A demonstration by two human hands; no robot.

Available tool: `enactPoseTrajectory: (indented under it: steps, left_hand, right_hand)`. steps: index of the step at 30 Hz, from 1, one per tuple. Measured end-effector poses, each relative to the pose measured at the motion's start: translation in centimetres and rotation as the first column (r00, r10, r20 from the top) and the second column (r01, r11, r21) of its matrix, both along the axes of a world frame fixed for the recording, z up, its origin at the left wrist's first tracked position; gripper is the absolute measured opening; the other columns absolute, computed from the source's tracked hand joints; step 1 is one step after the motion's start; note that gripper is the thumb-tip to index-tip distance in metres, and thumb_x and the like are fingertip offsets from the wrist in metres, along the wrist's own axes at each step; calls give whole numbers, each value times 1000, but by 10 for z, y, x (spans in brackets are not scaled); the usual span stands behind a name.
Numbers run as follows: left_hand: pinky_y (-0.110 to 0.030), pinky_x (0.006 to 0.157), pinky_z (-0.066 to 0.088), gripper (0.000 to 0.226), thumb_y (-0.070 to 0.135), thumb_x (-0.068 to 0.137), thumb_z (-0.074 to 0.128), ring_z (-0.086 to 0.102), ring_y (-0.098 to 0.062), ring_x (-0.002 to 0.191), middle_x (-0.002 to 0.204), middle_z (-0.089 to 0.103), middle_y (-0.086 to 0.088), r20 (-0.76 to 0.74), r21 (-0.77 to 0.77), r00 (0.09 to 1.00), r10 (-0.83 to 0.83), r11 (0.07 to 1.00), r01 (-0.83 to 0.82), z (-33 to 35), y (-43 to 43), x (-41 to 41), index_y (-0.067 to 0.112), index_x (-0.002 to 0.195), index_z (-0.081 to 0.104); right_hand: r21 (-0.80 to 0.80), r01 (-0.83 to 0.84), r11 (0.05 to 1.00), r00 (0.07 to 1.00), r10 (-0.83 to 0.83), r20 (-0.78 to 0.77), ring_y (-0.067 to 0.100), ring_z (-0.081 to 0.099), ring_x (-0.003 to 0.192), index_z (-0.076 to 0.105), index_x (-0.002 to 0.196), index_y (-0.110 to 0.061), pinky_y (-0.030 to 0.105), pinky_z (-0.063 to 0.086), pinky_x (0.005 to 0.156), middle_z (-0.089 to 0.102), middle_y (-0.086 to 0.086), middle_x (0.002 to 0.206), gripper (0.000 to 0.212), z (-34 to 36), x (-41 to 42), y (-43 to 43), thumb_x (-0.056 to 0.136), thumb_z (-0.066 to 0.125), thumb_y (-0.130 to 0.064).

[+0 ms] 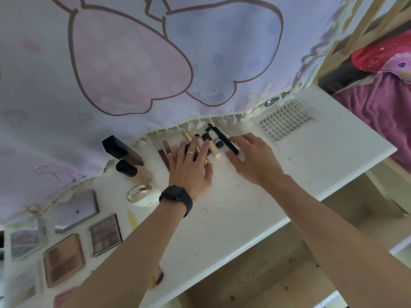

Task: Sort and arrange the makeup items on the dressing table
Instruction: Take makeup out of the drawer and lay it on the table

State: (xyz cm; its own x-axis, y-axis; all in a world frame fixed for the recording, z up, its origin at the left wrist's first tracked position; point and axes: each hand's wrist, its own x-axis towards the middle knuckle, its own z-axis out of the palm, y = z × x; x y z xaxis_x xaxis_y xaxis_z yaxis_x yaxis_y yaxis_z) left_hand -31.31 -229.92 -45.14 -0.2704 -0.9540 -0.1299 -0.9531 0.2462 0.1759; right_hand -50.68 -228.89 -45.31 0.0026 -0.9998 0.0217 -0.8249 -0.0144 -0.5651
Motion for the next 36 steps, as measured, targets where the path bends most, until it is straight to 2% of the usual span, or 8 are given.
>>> enactPoseTrajectory:
  steps: [5, 14, 22, 26, 28, 30, 33, 36]
  left_hand:
    - [-60, 119, 10, 63, 38, 100, 38, 3, -30, 152, 167, 5, 3, -4, -3, 1000, -9, 1000, 9, 0, -1, -2, 38, 156, 11]
    - [-58, 120, 9, 66, 34, 98, 43, 1, -27, 153, 167, 6, -3, 37, -20, 998, -49, 999, 50, 9, 2, -5, 32, 157, 12]
    - [-49, 122, 6, 66, 40, 100, 36, 0, -18, 154, 167, 3, 3, -81, -7, 947, -311, 950, 312, 4, 90, -36, 32, 158, 7]
    - [-49, 122, 3, 63, 49, 99, 27, -4, -16, 154, 167, -2, 7, -73, 61, 889, -451, 888, 456, -13, 134, -37, 40, 157, 4]
    - [-49, 122, 1, 63, 51, 99, 25, -9, -16, 153, 166, -7, 7, -34, 48, 867, -497, 866, 498, -21, 139, -28, 43, 156, -1]
    - [-49, 121, -2, 65, 53, 99, 23, -11, -16, 153, 166, -12, 7, 13, 25, 847, -531, 847, 531, -25, 139, -18, 43, 156, -6]
    - [-50, 120, -2, 65, 54, 99, 23, -11, -16, 153, 166, -11, 7, 38, -3, 830, -557, 830, 557, -27, 138, -11, 44, 156, -8]
    - [-48, 121, 0, 64, 53, 97, 23, -9, -12, 152, 166, -7, 9, 23, -18, 841, -540, 841, 541, -28, 140, -12, 45, 155, -3]
  right_hand:
    - [-23, -46, 999, 997, 45, -70, 30, 55, 108, 56, 142, -20, 34, 43, 95, 60, 1, 134, 45, -4, -1, 3, 97, 59, -18]
    - [-5, -28, 1000, 1000, 28, -13, 23, 54, 113, 52, 145, -26, 32, 43, 99, 56, -5, 141, 46, 1, -3, 14, 99, 58, -25]
    - [-85, 405, 910, 893, -374, 251, 17, 62, 114, 65, 130, -21, 32, 51, 99, 63, -6, 131, 36, 3, -15, 142, 95, 63, -13]
    - [24, 670, 742, 703, -645, 298, 14, 52, 120, 62, 129, -27, 23, 39, 100, 58, -17, 127, 35, -3, -19, 236, 95, 64, -19]
    - [46, 811, 583, 547, -785, 292, 15, 42, 127, 57, 132, -27, 30, 36, 103, 54, -14, 134, 38, -11, -16, 276, 95, 63, -26]
    - [208, 891, 404, 328, -889, 321, 17, 33, 135, 46, 141, -26, 38, 33, 109, 45, -6, 146, 55, -21, -11, 306, 93, 63, -47]
    - [670, 699, 250, -93, -897, 432, 24, 34, 142, 22, 157, -25, 47, 31, 116, 35, 1, 156, 99, -37, -2, 326, 80, 61, -74]
    - [831, 410, 376, -336, -785, 521, 17, 53, 117, 17, 156, -37, 46, 39, 109, 56, 2, 135, 103, -60, 12, 326, 74, 74, -62]
